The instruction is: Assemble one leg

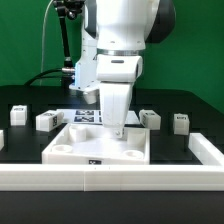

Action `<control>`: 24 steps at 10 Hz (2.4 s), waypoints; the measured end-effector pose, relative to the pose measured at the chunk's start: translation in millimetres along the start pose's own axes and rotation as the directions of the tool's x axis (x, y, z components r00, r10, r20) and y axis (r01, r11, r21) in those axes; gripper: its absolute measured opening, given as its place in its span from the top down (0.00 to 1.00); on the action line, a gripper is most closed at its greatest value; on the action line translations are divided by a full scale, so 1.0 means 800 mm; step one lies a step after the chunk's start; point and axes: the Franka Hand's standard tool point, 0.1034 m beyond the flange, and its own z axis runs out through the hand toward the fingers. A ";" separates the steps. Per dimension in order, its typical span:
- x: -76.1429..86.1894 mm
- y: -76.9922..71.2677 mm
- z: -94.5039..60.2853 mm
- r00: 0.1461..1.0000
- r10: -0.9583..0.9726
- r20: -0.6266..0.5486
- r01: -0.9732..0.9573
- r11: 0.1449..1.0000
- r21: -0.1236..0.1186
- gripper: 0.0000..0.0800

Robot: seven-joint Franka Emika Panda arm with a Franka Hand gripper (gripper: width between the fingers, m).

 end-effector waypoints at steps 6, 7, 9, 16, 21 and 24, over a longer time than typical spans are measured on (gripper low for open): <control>-0.003 0.006 0.000 0.994 -0.112 0.003 0.112 0.994 -0.005 0.93; 0.002 0.011 0.000 0.989 -0.146 0.005 0.147 0.989 -0.003 0.93; 0.023 0.018 0.000 0.977 -0.213 0.010 0.213 0.977 -0.008 0.93; 0.091 0.007 -0.001 0.989 -0.150 0.001 0.150 0.989 0.018 0.93; 0.093 0.006 -0.001 0.991 -0.133 0.001 0.133 0.991 0.020 0.60; 0.093 0.006 -0.001 0.991 -0.132 0.001 0.132 0.991 0.020 0.23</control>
Offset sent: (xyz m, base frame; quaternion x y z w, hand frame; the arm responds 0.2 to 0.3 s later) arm 0.0000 0.0000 0.0000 0.0000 0.0000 0.0000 1.0000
